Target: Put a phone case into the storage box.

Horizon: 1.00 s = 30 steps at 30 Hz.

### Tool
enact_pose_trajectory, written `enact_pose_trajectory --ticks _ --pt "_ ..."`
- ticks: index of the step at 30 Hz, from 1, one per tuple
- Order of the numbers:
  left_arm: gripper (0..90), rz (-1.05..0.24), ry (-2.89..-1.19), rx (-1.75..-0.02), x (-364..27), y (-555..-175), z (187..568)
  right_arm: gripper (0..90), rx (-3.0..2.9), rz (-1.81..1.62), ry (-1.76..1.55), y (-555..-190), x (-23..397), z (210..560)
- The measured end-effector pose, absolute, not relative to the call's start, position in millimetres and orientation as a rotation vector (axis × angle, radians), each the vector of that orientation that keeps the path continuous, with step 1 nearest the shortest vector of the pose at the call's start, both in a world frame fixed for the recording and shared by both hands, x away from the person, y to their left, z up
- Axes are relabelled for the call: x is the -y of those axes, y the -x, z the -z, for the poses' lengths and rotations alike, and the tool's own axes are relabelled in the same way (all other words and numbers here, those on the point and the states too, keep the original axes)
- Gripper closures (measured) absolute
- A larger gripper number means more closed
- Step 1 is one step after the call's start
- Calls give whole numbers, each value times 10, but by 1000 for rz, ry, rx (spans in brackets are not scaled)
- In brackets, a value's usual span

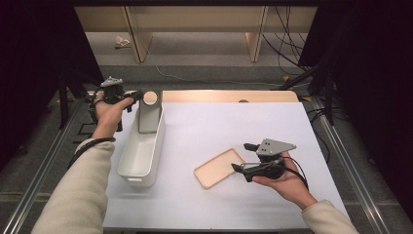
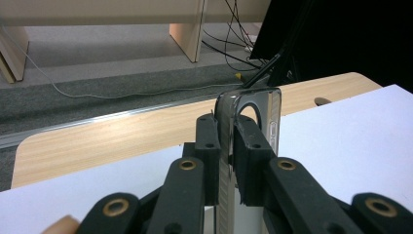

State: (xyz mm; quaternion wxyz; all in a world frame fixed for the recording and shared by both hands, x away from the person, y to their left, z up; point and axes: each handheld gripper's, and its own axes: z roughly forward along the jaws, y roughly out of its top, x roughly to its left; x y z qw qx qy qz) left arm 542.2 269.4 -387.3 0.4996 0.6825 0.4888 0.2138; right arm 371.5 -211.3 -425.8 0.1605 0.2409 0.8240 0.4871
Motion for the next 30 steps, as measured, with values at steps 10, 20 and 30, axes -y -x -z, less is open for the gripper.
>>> enact_pose_trajectory --ticks 10,20,30 --pt "806 -522 -1651 -1209 -2711 -5438 3951 182 -2353 -1393 -688 -3718 2112 4262" --pt "782 -538 -1680 -1244 -2710 -5447 4019 182 -2356 -1389 -688 -3718 2112 4264" --pt "708 -611 -1719 -1277 -2679 -5466 3983 182 -2354 -1393 -686 -3718 2113 4263"
